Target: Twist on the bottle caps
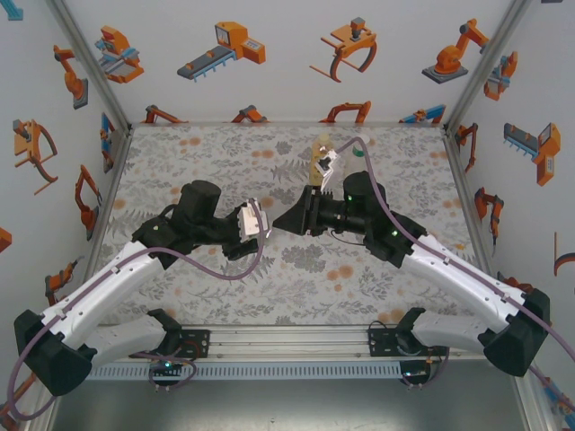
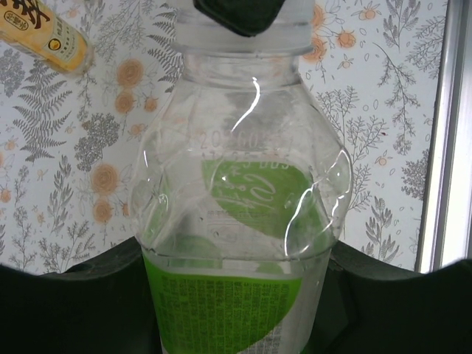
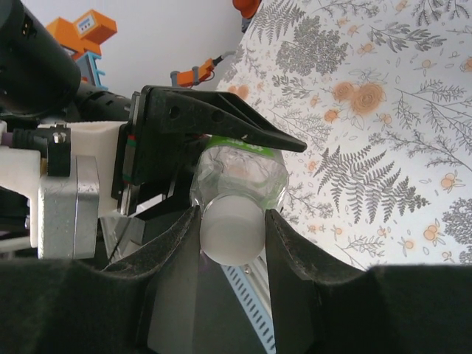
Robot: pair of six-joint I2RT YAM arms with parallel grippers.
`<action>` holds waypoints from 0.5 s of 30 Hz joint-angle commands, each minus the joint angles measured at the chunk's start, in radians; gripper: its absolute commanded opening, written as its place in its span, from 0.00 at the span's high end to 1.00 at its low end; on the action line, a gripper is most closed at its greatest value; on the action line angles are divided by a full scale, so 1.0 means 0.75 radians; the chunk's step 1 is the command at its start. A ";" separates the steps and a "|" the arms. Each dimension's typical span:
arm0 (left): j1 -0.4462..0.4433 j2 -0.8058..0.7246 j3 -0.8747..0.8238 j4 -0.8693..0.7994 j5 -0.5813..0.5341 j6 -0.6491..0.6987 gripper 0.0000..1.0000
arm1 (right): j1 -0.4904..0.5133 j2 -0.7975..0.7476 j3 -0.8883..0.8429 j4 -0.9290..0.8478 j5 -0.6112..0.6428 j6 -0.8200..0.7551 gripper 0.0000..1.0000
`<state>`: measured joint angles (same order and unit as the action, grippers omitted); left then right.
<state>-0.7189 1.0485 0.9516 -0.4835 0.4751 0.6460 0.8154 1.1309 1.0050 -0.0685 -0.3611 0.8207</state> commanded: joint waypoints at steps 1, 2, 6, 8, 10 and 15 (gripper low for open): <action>-0.009 -0.034 0.018 0.066 0.010 0.002 0.57 | 0.011 -0.003 0.025 -0.045 0.074 0.071 1.00; -0.009 -0.039 0.015 0.069 0.003 -0.002 0.48 | 0.011 0.002 0.038 -0.061 0.079 0.049 1.00; -0.009 -0.048 0.007 0.081 -0.001 -0.010 0.28 | 0.011 0.035 0.099 -0.154 0.105 -0.027 1.00; -0.010 -0.050 0.007 0.082 0.001 -0.011 0.22 | 0.010 0.055 0.129 -0.210 0.124 -0.065 1.00; -0.010 -0.051 0.007 0.082 0.001 -0.013 0.18 | 0.011 0.078 0.166 -0.284 0.149 -0.112 1.00; -0.007 -0.057 0.006 0.086 0.011 -0.015 0.15 | 0.005 0.209 0.348 -0.555 0.253 -0.290 1.00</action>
<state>-0.7204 1.0237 0.9516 -0.4370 0.4648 0.6403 0.8196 1.2449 1.1770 -0.3408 -0.2386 0.7097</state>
